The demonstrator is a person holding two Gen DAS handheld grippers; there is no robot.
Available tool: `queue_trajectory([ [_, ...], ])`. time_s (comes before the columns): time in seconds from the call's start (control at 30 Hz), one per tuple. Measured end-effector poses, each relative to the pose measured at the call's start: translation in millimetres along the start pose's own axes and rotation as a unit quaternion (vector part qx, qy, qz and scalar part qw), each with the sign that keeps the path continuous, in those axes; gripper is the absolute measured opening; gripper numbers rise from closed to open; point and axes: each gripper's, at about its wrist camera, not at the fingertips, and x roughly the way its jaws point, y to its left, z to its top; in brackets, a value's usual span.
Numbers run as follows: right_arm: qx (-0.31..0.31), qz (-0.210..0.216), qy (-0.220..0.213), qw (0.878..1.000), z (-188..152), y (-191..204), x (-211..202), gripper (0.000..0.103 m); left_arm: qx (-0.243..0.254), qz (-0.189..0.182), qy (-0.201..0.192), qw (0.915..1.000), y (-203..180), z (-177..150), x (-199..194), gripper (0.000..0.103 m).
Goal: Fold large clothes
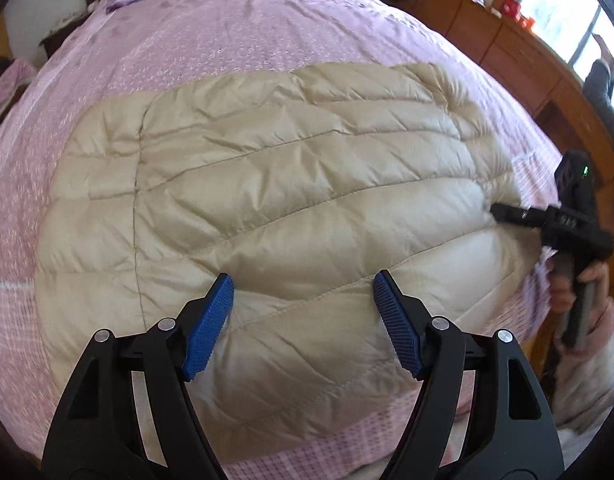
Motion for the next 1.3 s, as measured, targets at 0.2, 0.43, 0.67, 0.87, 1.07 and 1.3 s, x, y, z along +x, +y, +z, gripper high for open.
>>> queue_trajectory([
  [0.2,0.019,0.059,0.008,0.998,-3,-20,-9,0.066,0.019,-0.016,0.005,0.9997,1,0,12,0.069],
  [0.43,0.043,0.127,-0.009,0.991,-6,-29,-24,0.036,0.034,-0.010,0.019,0.9992,5,-4,24,0.055],
  [0.67,-0.009,0.179,-0.041,0.983,-4,15,-60,0.029,0.046,0.001,0.029,0.9985,2,-5,37,0.055],
  [0.87,-0.094,0.188,-0.030,0.977,-2,76,-67,0.028,0.049,0.009,0.021,0.9985,1,-10,43,0.055],
  [1.07,-0.167,0.194,0.001,0.967,-10,133,-51,0.028,0.055,0.016,0.000,0.9984,-2,-18,41,0.054],
  [1.3,-0.205,0.171,0.018,0.964,-8,171,-37,0.028,0.025,0.029,-0.040,0.9985,10,-28,-2,0.054],
])
